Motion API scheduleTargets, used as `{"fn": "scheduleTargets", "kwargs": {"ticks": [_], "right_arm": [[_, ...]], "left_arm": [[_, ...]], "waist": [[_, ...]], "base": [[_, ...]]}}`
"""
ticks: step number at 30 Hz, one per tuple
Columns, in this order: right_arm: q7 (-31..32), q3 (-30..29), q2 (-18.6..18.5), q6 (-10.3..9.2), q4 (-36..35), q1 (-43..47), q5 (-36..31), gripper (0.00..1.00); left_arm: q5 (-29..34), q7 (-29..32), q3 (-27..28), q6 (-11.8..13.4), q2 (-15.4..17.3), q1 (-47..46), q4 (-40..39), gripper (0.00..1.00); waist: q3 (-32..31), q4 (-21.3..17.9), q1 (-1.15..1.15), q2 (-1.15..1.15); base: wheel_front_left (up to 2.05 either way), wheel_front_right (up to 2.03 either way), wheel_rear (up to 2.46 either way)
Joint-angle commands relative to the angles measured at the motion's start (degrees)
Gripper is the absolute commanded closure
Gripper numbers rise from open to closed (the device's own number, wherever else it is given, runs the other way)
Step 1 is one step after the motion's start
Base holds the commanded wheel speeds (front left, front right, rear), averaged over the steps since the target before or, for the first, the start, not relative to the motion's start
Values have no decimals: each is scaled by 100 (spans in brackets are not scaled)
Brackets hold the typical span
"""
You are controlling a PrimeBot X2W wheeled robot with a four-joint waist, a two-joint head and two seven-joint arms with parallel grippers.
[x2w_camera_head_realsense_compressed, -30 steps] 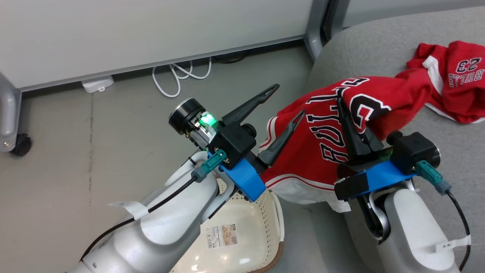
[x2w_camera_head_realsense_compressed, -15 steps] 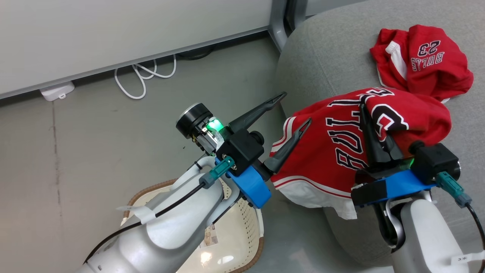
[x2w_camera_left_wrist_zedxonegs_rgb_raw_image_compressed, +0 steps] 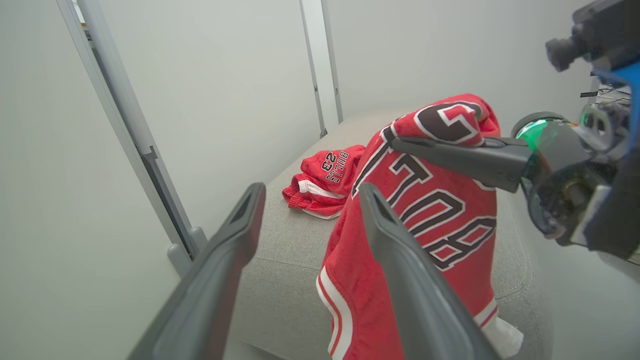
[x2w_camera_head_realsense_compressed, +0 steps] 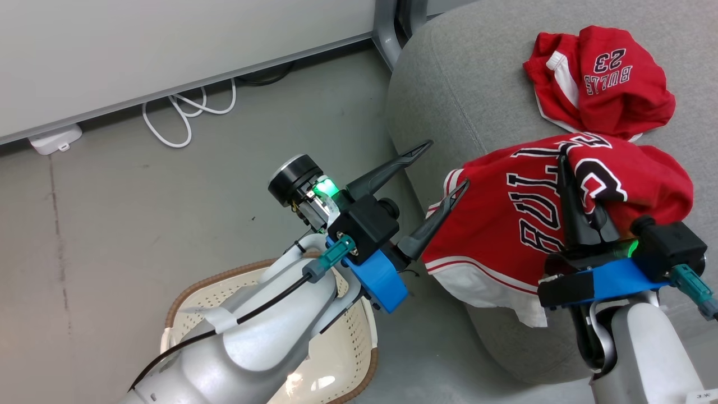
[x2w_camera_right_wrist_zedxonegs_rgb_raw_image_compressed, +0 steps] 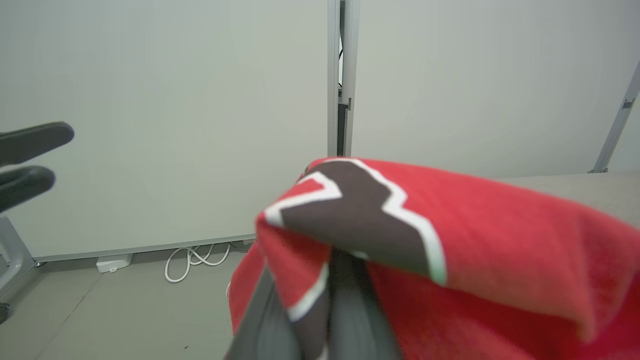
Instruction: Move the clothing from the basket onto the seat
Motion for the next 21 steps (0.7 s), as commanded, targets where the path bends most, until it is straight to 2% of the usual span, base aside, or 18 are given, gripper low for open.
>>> {"fn": "scheduleTargets", "kwargs": {"ticks": [1,10,19,21], "right_arm": [[-4,-25,-2,3,-59,-34,-16,100],[-4,-167,-2,3,-482,-678,-278,100],[-4,-746,-6,3,-914,-1800,-718,100],[-4,-955,-169,3,-1034,-2273,-839,100]], "left_arm": [[24,-14,17,-13,7,21,5,0],[115,-14,54,-18,66,-154,-74,0],[192,-6,82,-36,189,-400,-179,0],[237,10,90,-35,262,-519,-246,0]], "waist": [[15,6,0,0],[402,139,0,0],[1135,289,0,0],[1470,336,0,0]], "base": [[0,0,0],[0,0,0],[0,0,0],[0,0,0]]}}
